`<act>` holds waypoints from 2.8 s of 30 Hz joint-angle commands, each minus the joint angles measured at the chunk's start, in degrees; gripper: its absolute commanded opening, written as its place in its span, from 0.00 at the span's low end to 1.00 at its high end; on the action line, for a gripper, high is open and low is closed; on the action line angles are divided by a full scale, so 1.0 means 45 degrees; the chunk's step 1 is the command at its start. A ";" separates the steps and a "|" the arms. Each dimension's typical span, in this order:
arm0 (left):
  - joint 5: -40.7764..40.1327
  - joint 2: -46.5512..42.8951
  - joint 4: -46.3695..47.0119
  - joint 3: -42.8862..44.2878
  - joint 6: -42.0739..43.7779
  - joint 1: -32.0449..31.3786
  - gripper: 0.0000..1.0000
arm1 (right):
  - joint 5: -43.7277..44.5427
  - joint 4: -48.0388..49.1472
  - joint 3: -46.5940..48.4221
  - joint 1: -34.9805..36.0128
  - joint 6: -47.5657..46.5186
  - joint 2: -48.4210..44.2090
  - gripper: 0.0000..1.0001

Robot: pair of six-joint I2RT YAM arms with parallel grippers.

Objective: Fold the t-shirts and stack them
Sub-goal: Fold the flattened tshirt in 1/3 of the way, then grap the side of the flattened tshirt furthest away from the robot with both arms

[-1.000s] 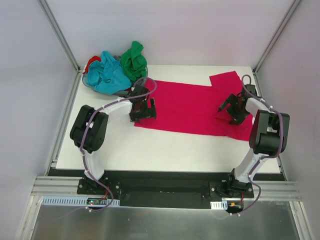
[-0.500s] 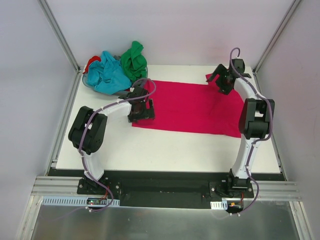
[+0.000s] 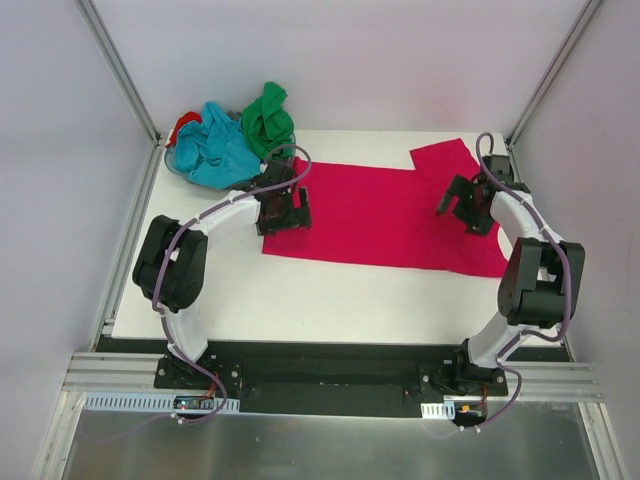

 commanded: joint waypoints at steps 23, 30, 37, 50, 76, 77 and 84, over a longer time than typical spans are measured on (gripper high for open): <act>-0.0637 -0.1543 -0.0027 -0.4035 -0.1870 -0.1418 0.99 | 0.0392 -0.1725 -0.4983 -0.1696 0.0898 -0.1825 0.96; -0.0540 -0.3906 -0.0027 -0.6458 -0.3100 -0.2241 0.99 | 0.0763 -0.1959 -0.7404 -0.1892 0.1484 -0.4538 0.96; 0.0026 -0.6602 -0.0046 -0.8296 -0.3843 -0.2729 0.99 | 0.1017 -0.2291 -0.8813 -0.2087 0.1505 -0.6903 0.96; -0.2020 -0.8110 -0.0905 -0.5489 -0.1913 -0.2690 0.99 | -0.0192 -0.2430 -0.6551 -0.2087 -0.0057 -0.9542 0.96; -0.3372 0.2437 -0.1511 0.3675 -0.1108 0.1880 0.70 | -0.2792 0.2668 -0.0492 -0.2107 -0.0430 -0.1593 0.96; -0.3411 0.2593 -0.1473 0.3675 -0.1283 0.1880 0.67 | -0.2791 0.2844 -0.0610 -0.2107 -0.0410 -0.1632 0.96; -0.3528 0.3453 -0.1355 0.3890 -0.2242 0.1900 0.55 | -0.2791 0.2962 -0.0942 -0.2146 -0.0391 -0.1438 0.96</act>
